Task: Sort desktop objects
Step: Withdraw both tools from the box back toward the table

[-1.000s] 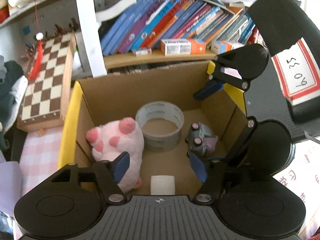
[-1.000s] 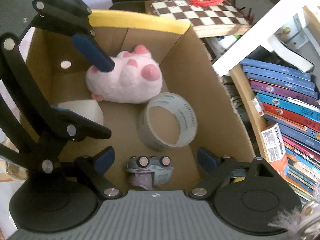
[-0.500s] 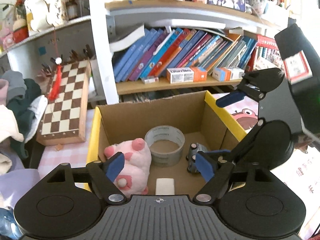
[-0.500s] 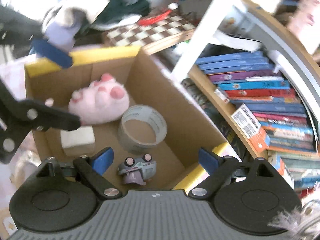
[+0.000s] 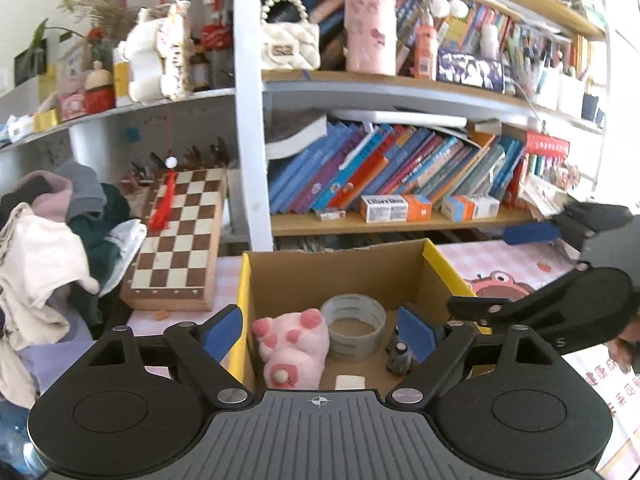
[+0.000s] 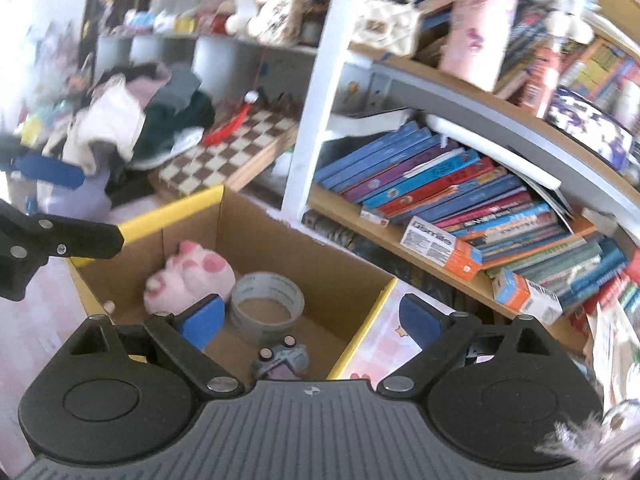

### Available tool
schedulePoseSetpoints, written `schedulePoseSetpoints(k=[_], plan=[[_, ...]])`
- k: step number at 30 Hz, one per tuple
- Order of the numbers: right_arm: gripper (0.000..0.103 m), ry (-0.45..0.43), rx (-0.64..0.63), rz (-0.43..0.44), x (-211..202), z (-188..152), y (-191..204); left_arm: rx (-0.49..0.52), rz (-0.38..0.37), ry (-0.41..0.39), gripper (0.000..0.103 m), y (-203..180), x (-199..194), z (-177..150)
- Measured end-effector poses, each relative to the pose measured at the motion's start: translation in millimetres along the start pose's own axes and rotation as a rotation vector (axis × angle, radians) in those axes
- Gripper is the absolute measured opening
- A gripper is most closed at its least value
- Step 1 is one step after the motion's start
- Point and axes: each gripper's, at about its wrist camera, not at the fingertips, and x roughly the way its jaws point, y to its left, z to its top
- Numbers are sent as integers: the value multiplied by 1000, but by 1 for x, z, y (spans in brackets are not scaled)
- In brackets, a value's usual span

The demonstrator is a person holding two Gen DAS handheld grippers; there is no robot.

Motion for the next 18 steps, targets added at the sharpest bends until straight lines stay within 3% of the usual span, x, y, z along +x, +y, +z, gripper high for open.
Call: schedulePoseSetpoints(k=[6, 18], plan=[[96, -68, 63, -80, -31, -9, 11, -28, 3, -26, 87, 6, -19, -7], [100, -95, 215, -160, -72, -38, 45, -65, 34, -34, 87, 25, -62, -39]])
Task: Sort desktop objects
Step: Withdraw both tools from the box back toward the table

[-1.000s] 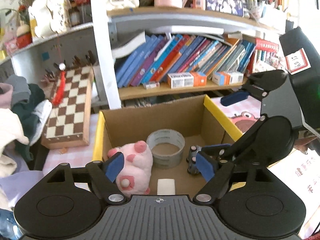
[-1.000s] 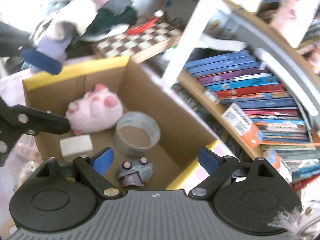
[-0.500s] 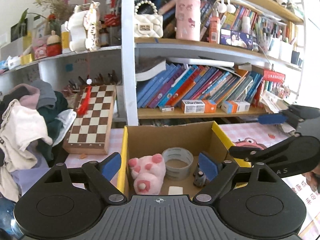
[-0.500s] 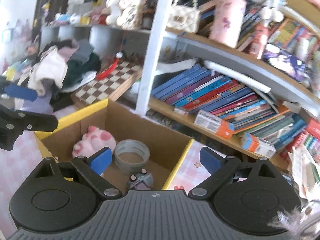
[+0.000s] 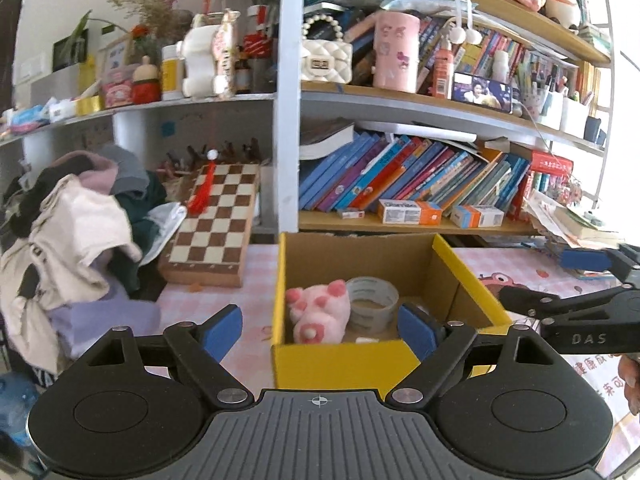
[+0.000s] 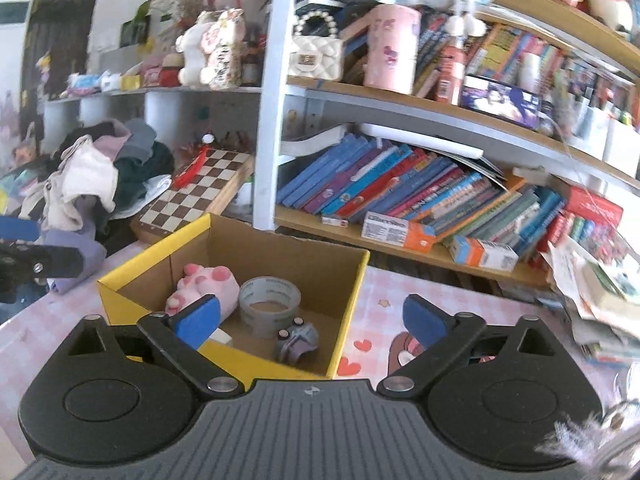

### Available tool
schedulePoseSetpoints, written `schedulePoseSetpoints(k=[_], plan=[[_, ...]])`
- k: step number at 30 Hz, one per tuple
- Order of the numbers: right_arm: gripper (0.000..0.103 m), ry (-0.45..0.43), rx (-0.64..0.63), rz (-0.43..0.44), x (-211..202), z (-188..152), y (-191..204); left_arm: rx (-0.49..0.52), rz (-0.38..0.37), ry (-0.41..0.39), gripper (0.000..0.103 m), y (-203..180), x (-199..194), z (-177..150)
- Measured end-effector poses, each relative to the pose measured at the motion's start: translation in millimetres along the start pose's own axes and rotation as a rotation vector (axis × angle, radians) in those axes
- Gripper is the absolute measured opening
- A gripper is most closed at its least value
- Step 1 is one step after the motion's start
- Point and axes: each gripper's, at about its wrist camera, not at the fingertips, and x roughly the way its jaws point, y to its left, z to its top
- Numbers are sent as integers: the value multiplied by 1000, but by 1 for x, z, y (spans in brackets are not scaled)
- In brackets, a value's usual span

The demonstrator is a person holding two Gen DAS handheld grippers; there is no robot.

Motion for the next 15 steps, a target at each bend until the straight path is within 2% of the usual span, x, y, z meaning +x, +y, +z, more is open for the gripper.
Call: schedulePoseSetpoints(k=[6, 15], plan=[[100, 3, 79, -45, -21, -15, 9, -25, 29, -7, 88, 16, -22, -13], [100, 54, 71, -69, -40, -40, 34, -61, 57, 21, 89, 31, -36, -34]])
